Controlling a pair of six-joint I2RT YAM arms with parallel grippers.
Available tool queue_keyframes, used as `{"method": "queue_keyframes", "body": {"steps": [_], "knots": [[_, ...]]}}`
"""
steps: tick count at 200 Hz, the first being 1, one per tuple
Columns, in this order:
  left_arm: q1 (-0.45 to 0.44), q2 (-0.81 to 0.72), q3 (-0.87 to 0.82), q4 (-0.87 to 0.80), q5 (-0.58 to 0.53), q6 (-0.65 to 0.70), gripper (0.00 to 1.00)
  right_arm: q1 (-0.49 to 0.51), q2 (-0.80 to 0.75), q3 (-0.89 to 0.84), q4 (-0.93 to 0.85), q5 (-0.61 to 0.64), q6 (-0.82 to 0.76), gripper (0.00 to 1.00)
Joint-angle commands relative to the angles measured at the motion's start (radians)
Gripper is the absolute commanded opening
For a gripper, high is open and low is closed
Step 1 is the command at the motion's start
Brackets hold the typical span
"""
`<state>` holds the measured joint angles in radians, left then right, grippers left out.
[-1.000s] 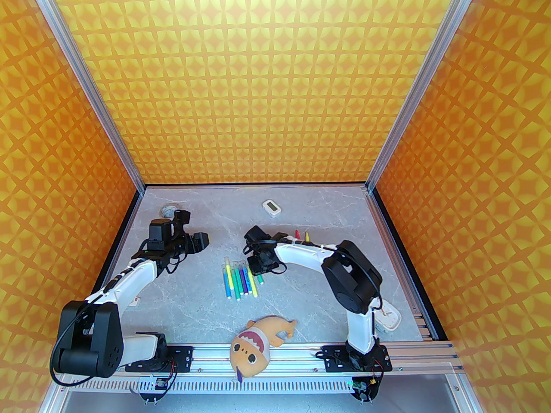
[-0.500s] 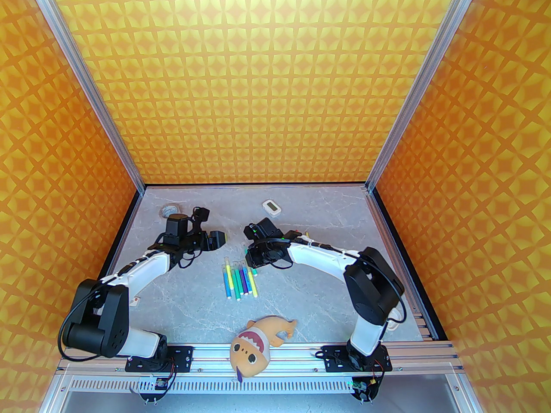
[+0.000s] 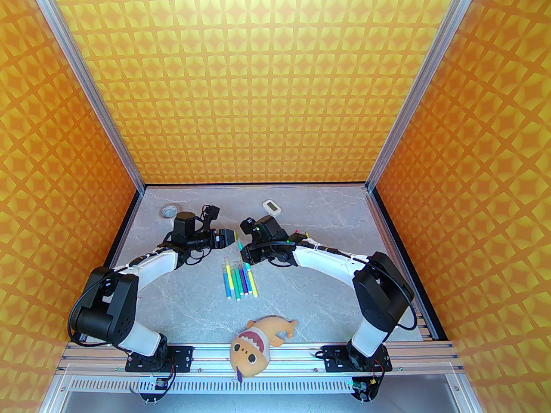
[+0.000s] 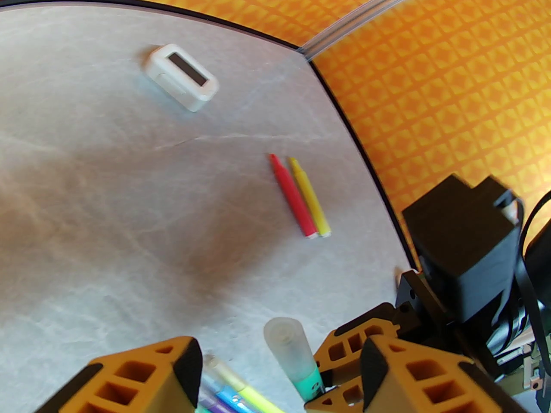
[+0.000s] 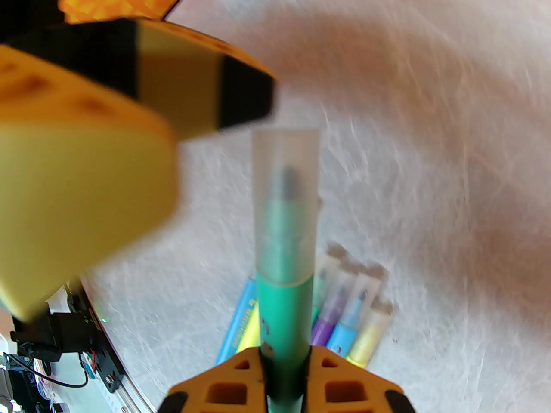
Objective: Open the pen caps
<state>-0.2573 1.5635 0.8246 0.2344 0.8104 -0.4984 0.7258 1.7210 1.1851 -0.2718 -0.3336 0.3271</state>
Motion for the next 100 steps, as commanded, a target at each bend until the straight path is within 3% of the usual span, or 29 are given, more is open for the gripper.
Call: {"method": "queue_keyframes", "body": {"steps": [1,100], "knots": [[-0.009,0.017,0.026,0.081,0.059,-0.053,0.64,-0.003,-0.031,0.014,0.040,-0.024,-0.034,0.00],[-0.021,0.045,0.030,0.143,0.093,-0.096,0.51,-0.003,-0.040,0.031,0.051,-0.028,-0.053,0.00]]}}
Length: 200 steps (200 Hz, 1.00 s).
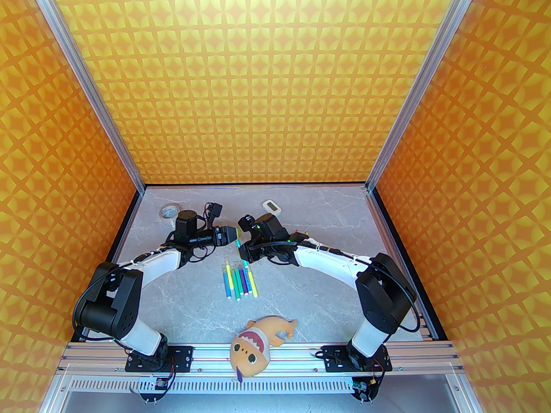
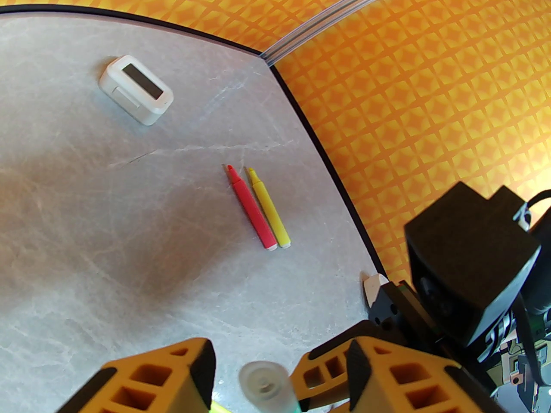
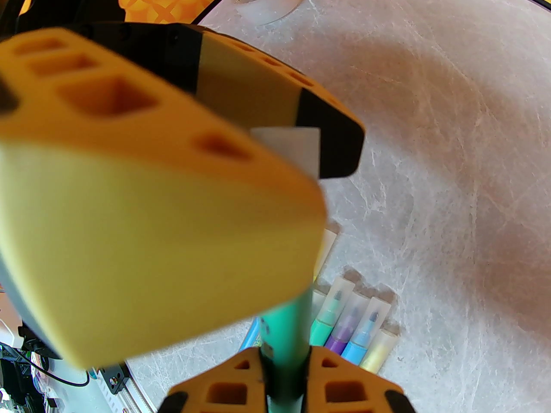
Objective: Open the pen caps
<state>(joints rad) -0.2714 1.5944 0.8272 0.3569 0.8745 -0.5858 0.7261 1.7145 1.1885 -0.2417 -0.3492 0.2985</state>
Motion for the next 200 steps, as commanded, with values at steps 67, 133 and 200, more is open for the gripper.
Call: {"method": "queue_keyframes", "body": {"steps": [67,133,200], "knots": [[-0.006,0.013,0.033,0.004,0.040,0.001,0.31,-0.004,-0.046,0.029,0.023,0.002,-0.036,0.00],[-0.008,0.012,0.041,0.000,0.045,-0.001,0.15,-0.004,-0.061,0.025,0.037,0.013,-0.040,0.00],[-0.007,0.006,0.044,0.017,0.046,-0.027,0.06,-0.004,-0.053,-0.020,0.112,0.050,-0.036,0.38]]}}
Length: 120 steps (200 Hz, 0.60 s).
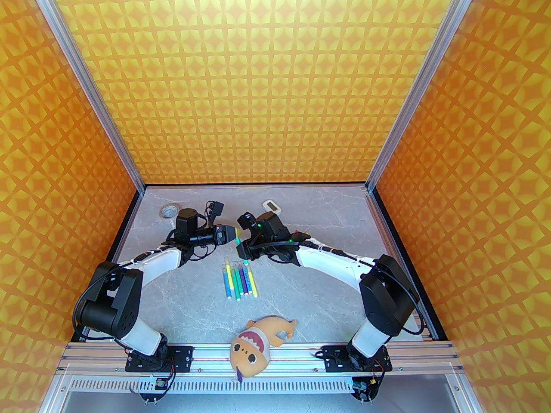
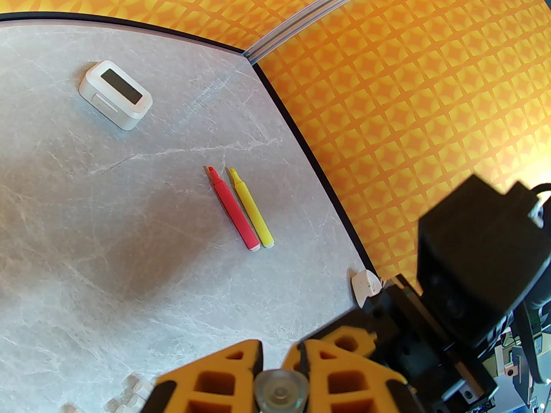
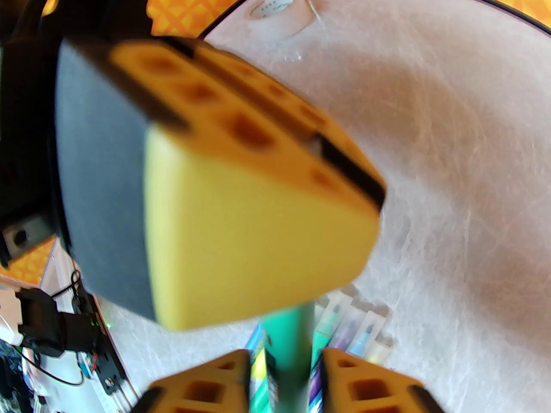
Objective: Open the pen caps
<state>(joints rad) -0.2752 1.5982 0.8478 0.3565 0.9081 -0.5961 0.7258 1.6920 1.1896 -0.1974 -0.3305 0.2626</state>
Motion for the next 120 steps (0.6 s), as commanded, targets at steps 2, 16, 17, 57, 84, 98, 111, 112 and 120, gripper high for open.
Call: {"method": "queue_keyframes", "body": {"steps": [2,16,17,57,84,98,111,112,120], "knots": [[-0.004,0.002,0.024,0.019,0.013,-0.019,0.06,-0.003,-0.031,-0.022,0.071,0.029,0.000,0.39],[-0.004,0.000,0.022,0.027,0.014,-0.028,0.05,-0.003,-0.022,-0.030,0.093,0.013,0.006,0.39],[-0.004,0.000,0.022,0.028,0.015,-0.028,0.05,-0.003,-0.022,-0.031,0.096,0.011,0.007,0.39],[-0.004,-0.010,0.014,0.047,0.017,-0.042,0.05,-0.003,0.003,-0.031,0.123,-0.017,0.019,0.36],[-0.004,-0.020,0.011,0.050,0.017,-0.043,0.05,-0.003,0.008,-0.036,0.127,-0.023,0.020,0.33],[-0.004,-0.023,0.011,0.052,0.017,-0.042,0.05,-0.003,0.011,-0.036,0.125,-0.026,0.018,0.32],[-0.004,-0.026,0.007,0.059,0.017,-0.046,0.04,-0.003,0.014,-0.036,0.123,-0.033,0.017,0.31],[-0.004,-0.026,0.008,0.059,0.017,-0.046,0.04,-0.003,0.016,-0.036,0.122,-0.033,0.017,0.31],[-0.004,-0.027,0.006,0.066,0.017,-0.049,0.04,-0.003,0.018,-0.037,0.123,-0.038,0.018,0.31]]}}
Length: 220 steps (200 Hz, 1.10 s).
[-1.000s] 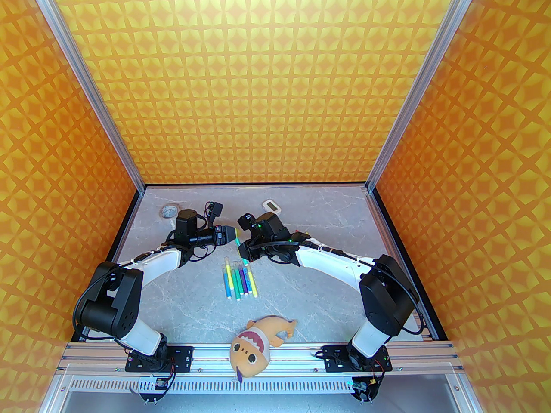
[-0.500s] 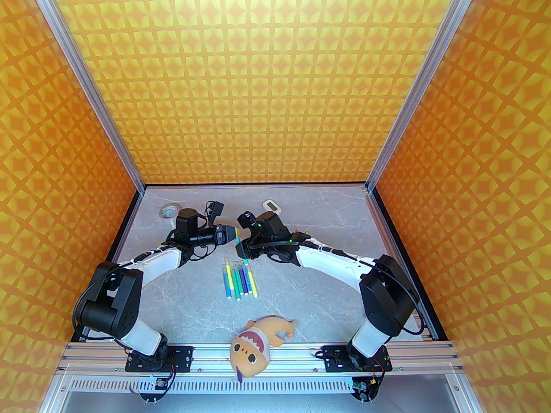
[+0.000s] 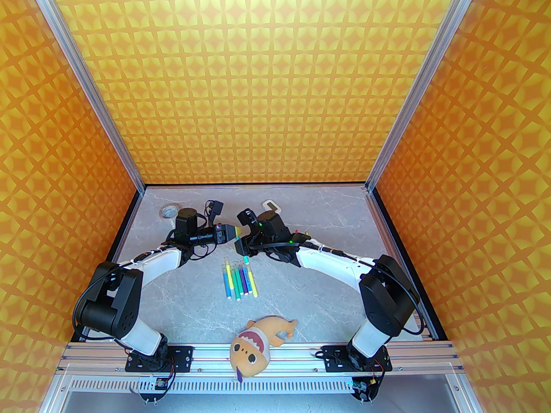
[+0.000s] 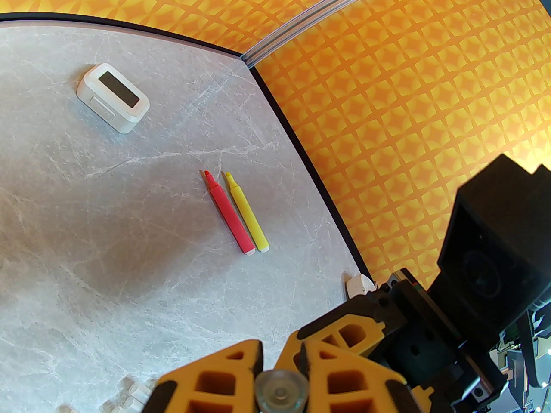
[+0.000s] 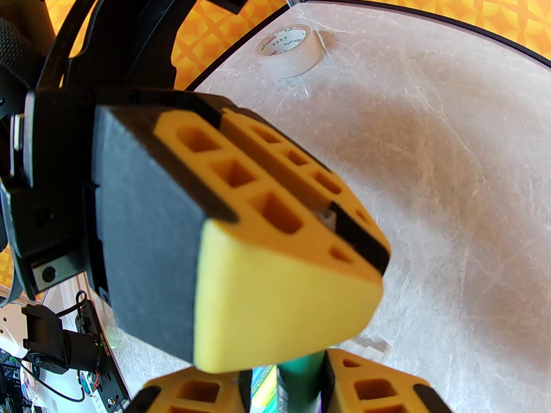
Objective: Open the pen caps
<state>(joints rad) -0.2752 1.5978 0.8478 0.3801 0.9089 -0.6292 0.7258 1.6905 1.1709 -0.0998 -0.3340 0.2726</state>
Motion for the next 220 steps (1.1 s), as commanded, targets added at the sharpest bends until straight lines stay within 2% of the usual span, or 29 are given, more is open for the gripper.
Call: {"method": "queue_keyframes", "body": {"steps": [1,74,153,220], "knots": [[-0.004,-0.028,0.006,0.044,0.016,-0.017,0.04,-0.003,0.020,-0.019,0.025,-0.035,0.009,0.31],[-0.004,-0.039,0.005,0.074,0.015,-0.038,0.04,-0.003,0.036,-0.026,0.024,-0.046,0.004,0.30],[0.021,-0.034,0.004,0.094,0.015,-0.056,0.00,-0.003,-0.002,-0.076,0.023,-0.052,-0.012,0.00],[0.080,-0.032,0.024,0.097,-0.052,-0.110,0.00,-0.003,-0.056,-0.209,0.001,-0.083,-0.033,0.00]]}}
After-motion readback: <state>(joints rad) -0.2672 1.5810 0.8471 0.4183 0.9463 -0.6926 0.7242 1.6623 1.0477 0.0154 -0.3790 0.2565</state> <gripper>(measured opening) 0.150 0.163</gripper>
